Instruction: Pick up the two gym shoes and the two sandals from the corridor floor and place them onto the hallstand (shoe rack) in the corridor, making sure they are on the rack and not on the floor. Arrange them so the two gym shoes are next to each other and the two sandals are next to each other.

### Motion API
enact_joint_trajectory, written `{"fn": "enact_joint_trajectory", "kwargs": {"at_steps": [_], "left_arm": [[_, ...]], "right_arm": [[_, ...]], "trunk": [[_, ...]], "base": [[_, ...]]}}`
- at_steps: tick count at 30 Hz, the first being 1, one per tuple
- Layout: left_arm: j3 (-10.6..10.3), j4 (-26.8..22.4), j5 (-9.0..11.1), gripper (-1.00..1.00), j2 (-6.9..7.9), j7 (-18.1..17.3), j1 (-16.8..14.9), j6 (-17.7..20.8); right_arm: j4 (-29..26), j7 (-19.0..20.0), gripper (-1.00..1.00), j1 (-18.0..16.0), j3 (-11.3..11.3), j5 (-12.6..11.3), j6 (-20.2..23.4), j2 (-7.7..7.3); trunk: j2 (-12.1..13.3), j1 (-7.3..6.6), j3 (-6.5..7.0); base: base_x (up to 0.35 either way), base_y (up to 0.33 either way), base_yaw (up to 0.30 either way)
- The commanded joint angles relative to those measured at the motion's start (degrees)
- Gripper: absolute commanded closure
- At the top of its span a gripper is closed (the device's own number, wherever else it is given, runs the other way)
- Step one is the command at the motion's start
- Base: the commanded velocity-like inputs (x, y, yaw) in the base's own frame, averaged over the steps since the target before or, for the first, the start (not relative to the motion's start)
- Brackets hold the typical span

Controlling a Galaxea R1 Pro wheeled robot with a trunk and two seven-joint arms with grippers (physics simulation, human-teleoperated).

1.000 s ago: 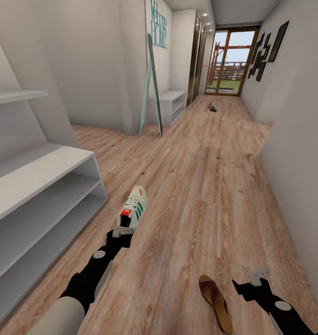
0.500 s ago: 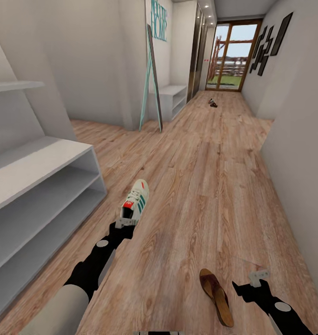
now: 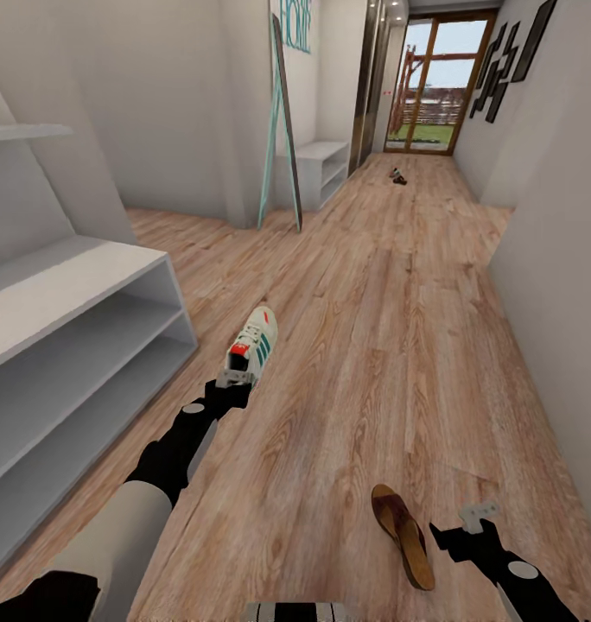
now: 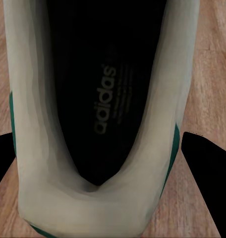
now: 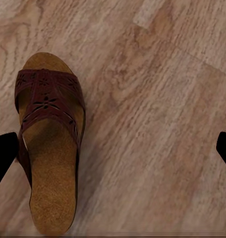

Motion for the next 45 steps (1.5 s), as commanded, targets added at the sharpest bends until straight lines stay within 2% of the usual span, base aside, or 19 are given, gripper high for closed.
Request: {"fn": "enact_joint_trajectory", "kwargs": {"at_steps": [1,20,27,32,45], "left_arm": [[0.1,-0.1,-0.3,1.0,-0.01,-0.2,-0.4,0.5],[0.0,0.0,-0.3,1.0,0.02,-0.5,-0.8,0.8],[0.0,0.0,-0.3,1.0,0.07,-3.3,-0.8,0.8],[0.1,-0.2,-0.5,1.0,0.08,-3.7,-0.5,0.7],[0.0,-2.4,-0.6,1.0,0.33,-3.4,-0.1,0.8]], "right_arm": [[-0.1,0.4,-1.0,0.0,-0.2,0.4,0.3,0.04],[-0.1,0.3,-1.0,0.0,-0.2,0.4,0.3,0.14],[-0.5,0.3,-1.0,0.0,-0.2,0.3,0.3,0.86],[-0.9,0.2,-1.0,0.0,-0.3,0.3,0.3,2.06],[-3.2,0.0,-1.0,0.0,-0.6,0.3,0.3,2.25]], "trunk": [[0.0,0.01,-0.37],[-0.3,0.5,-6.3],[-0.4,0.68,-8.39],[-0.4,0.68,-8.47],[-0.4,0.68,-8.48]], "base": [[0.0,0.0,0.0],[0.0,0.0,0.0],[0.0,0.0,0.0],[0.0,0.0,0.0],[0.005,0.0,0.0]]}}
